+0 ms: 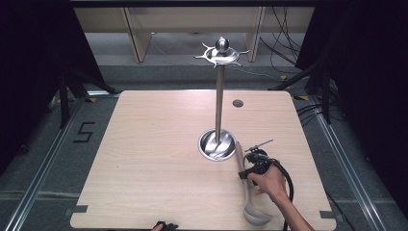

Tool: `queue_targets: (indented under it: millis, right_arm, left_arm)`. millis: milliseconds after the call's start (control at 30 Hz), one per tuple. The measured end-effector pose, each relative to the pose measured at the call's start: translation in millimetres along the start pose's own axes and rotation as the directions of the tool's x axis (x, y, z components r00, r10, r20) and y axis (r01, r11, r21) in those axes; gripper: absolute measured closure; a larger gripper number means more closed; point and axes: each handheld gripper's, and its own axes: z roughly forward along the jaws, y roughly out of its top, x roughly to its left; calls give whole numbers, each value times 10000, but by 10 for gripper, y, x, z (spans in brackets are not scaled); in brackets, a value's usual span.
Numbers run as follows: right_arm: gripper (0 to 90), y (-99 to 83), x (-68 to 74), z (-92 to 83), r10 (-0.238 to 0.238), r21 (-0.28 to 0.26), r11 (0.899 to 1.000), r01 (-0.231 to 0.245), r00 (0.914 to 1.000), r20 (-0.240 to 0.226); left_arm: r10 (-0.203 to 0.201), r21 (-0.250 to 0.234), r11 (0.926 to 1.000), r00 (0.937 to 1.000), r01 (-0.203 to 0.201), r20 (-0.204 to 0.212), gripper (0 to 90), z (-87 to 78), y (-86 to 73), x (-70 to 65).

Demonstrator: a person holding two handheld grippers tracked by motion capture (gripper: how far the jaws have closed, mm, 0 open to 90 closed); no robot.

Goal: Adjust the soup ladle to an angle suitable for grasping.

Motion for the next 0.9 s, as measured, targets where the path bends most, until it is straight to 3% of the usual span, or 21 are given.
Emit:
queue_targets:
  millis: [33,133,167,200,333,533,567,600,667,700,800,833,867,900]
  right_arm:
    - [701,-15,48,-27,56,-215,9998,-62,9996,-276]
    - [715,-22,86,-50,-60,-284,9996,45,9987,-513]
    - [736,-31,135,-83,-144,-537,9985,97,9961,-876]
    - [744,-34,145,-96,-141,-599,9982,89,9962,-860]
    - [766,-51,188,-160,-643,-1057,9932,496,9880,-1401]
    - [774,-78,256,-285,-981,-1250,9889,802,9846,-1448]
    - [774,-80,256,-291,-978,-1275,9884,821,9877,-1221]
    - [774,-88,268,-321,-1191,-1554,9830,974,9834,-1370]
    - [774,-92,267,-336,-1239,-1561,9824,1024,9831,-1348]
    - [774,-98,267,-368,-1527,-1780,9759,1263,9778,-1437]
    - [774,-109,295,-384,-1349,-1962,9750,1043,9795,-1498]
    - [774,-117,284,-395,-1532,-1967,9725,1248,9787,-1366]
    - [774,-121,296,-402,-1443,-2016,9727,1145,9796,-1398]
    - [774,-137,317,-414,-1414,-2093,9714,1123,9814,-1299]
  left_arm:
    - [10,-10,10000,10000,-10,3,149,2,1,-2]
    - [1,-80,10000,10000,-1,-48,149,4,1,-9]
    - [39,-58,10000,10000,-40,-48,150,0,3,-9]
    - [-59,-137,9999,9999,57,-132,149,-1,3,-11]
    - [-64,-81,9999,9996,62,-258,149,-9,0,-12]
    - [43,-222,9997,9995,-49,-301,149,0,4,-8]
    - [26,-219,9998,9995,-33,-320,149,-1,4,-11]
    - [18,-218,9998,9995,-25,-322,150,-3,5,-12]
    - [-12,-252,9997,9994,3,-341,150,-8,11,-14]
    - [142,-187,9997,9995,-148,-286,150,-25,22,-1]
    - [-76,-236,9997,9995,69,-292,149,-24,18,-14]
    - [-117,-272,9996,9996,110,-244,149,-18,14,-18]
    - [33,-165,9999,10000,-32,16,149,-16,16,-6]
    - [-15,-262,9997,9997,9,-225,149,-17,13,-10]
